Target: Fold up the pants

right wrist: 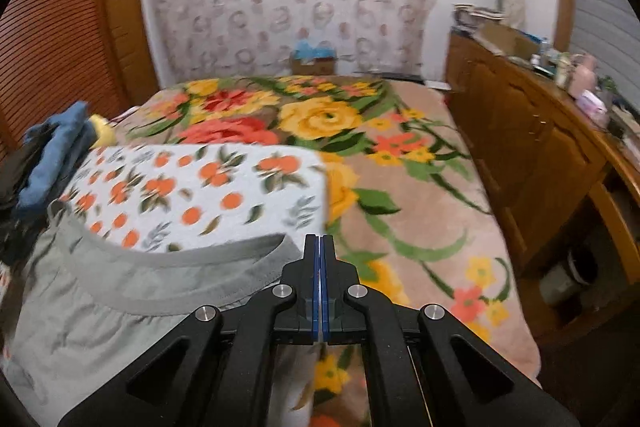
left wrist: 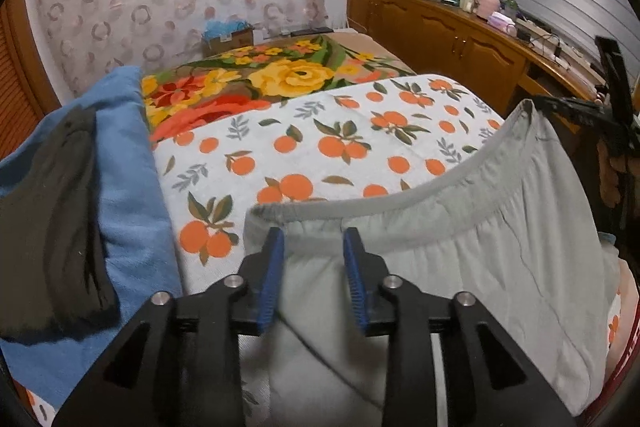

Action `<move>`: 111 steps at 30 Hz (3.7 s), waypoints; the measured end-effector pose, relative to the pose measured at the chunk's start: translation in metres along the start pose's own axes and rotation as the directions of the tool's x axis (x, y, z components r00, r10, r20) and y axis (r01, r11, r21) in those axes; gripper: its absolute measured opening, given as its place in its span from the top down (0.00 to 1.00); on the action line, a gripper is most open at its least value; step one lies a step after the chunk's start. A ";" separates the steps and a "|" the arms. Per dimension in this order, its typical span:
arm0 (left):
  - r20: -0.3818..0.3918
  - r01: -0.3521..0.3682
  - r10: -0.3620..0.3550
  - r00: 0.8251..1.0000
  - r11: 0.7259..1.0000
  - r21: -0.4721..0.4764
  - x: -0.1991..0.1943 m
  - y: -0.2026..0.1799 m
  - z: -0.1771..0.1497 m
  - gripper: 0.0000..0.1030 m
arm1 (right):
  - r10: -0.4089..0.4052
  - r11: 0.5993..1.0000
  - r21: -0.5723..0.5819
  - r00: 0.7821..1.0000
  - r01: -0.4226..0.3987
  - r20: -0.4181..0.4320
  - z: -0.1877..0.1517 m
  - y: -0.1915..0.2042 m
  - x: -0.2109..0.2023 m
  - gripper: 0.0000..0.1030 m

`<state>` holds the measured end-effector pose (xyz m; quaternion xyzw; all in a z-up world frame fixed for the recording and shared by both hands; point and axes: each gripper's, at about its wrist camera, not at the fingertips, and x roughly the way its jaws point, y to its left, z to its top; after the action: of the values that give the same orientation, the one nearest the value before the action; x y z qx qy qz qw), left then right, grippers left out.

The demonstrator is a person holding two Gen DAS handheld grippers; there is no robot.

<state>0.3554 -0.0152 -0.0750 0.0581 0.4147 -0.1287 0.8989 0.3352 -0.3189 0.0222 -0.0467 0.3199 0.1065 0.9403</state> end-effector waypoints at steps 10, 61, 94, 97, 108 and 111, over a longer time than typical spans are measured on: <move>-0.031 -0.006 0.004 1.000 0.999 -0.050 0.013 0.004 -0.002 0.52 | -0.056 0.998 -0.003 0.997 0.056 -0.048 -0.008 0.016 0.020 1.00; 0.042 -0.051 0.053 0.998 0.998 -0.037 -0.063 0.001 -0.042 0.52 | 0.135 0.990 0.028 0.991 -0.135 -0.012 -0.066 -0.003 -0.051 0.68; 0.061 -0.102 0.110 0.992 0.987 -0.125 -0.112 0.004 -0.154 0.98 | 0.140 0.990 0.024 0.990 -0.140 -0.017 -0.137 0.025 -0.119 0.44; 0.095 -0.108 0.125 0.988 0.981 -0.163 -0.136 0.017 -0.157 0.98 | 0.135 0.991 0.026 0.991 -0.134 -0.012 -0.140 0.028 -0.122 0.44; 0.043 -0.109 0.118 0.992 0.981 -0.161 -0.132 0.022 -0.181 0.84 | 0.129 0.990 0.058 0.992 -0.128 -0.005 -0.149 0.021 -0.129 0.44; 0.075 -0.079 0.092 0.993 0.982 -0.170 -0.137 0.018 -0.179 0.68 | 0.128 0.988 0.085 0.992 -0.127 0.001 -0.152 0.013 -0.134 0.44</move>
<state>0.1442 0.0653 -0.0870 -0.0050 0.3836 -0.0571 0.9217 0.1389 -0.3528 -0.0165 0.0138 0.3284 0.1525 0.9320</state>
